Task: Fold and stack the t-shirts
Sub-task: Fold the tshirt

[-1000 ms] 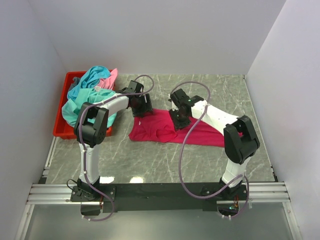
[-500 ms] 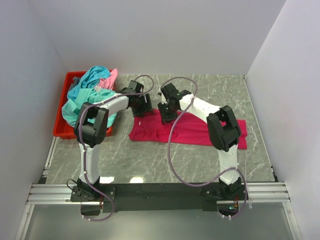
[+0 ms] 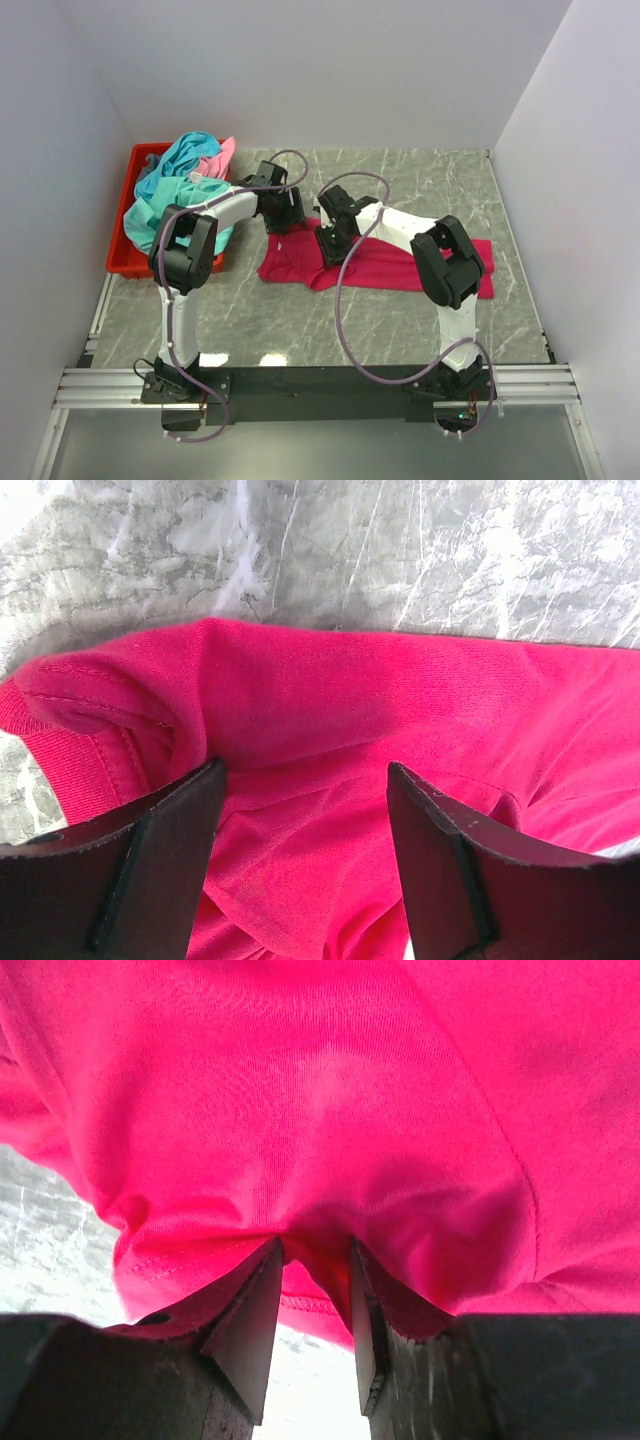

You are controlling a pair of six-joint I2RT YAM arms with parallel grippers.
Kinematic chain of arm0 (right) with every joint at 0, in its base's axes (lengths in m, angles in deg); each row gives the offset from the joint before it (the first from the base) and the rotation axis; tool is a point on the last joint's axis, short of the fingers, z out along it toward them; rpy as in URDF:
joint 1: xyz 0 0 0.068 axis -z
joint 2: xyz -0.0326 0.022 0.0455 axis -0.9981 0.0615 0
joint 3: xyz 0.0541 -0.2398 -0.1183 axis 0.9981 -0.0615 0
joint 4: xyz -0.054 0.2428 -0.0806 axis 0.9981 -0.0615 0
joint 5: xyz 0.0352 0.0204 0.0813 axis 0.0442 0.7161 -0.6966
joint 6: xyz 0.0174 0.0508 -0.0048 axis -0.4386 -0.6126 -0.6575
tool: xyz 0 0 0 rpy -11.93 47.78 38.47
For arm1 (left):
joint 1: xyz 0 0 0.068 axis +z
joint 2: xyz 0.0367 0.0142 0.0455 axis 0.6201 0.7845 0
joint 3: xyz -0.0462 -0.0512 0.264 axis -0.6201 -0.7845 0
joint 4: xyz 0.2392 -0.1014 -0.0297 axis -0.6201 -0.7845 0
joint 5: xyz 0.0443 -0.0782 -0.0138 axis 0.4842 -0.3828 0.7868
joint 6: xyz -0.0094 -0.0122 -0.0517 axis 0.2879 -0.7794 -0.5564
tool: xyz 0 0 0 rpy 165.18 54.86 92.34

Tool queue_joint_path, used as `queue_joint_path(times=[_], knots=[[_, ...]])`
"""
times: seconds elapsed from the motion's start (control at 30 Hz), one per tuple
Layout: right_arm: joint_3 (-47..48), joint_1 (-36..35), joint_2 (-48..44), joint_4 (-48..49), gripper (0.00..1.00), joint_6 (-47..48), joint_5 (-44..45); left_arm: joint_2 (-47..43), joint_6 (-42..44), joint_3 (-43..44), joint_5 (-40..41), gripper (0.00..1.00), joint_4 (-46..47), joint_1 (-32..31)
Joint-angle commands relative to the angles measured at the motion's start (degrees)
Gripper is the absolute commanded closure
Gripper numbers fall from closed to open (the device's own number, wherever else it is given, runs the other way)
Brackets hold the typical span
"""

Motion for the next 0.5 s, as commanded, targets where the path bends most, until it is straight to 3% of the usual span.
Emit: queue_joint_path(times=[0.0, 0.47], knots=[[-1.04, -0.49, -4.03, -0.44, 0.60, 0.23, 0.56, 3.81, 0.31, -1.07, -0.36, 0.27, -4.38, -0.26], [-6.14, -0.75, -8.60, -4.05, 0.60, 2.78, -4.36, 4.25, 0.31, -1.42, -0.45, 0.27, -4.21, -0.26]])
